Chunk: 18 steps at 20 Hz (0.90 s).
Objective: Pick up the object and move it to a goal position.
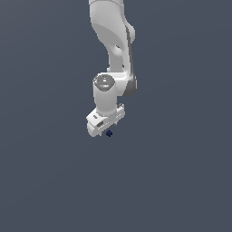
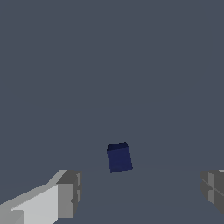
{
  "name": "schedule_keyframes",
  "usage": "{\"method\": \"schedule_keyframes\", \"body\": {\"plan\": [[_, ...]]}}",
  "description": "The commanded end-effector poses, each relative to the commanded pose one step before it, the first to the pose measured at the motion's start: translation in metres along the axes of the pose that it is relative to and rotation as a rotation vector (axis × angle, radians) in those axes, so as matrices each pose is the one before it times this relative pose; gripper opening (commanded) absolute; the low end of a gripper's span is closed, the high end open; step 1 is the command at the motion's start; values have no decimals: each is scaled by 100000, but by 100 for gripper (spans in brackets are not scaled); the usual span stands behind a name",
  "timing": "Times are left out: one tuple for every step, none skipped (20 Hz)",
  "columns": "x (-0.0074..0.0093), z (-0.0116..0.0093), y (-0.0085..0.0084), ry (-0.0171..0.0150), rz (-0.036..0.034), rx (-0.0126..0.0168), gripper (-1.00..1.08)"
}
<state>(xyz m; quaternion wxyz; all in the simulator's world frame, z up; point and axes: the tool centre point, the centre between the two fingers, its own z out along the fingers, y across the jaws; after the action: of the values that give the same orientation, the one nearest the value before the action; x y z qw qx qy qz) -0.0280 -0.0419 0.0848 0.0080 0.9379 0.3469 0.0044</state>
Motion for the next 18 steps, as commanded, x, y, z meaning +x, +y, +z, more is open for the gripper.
{"method": "schedule_keyframes", "body": {"plan": [[-235,661,-294,-75,-5483,514,100],[-76,222,-105,-23,-1781,186,100],[-68,203,-98,-16,-1638,173,100],[-60,185,-92,-9,-1497,159,100],[-53,166,-84,-4,-1353,145,100],[-46,148,-76,-1,-1211,130,100],[-39,131,-69,2,-1069,116,100],[-33,113,-60,4,-926,101,100],[-27,95,-51,5,-784,85,100],[-22,78,-42,5,-642,70,100],[-17,60,-33,4,-500,55,100],[-13,43,-23,3,-353,39,100],[-8,26,-13,2,-212,23,100],[-4,8,-4,1,-69,8,100],[6,-35,19,-28,460,-13,100],[-2,33,0,0,0,0,100],[-7,99,0,0,0,0,100],[-11,165,0,0,0,0,100]]}}
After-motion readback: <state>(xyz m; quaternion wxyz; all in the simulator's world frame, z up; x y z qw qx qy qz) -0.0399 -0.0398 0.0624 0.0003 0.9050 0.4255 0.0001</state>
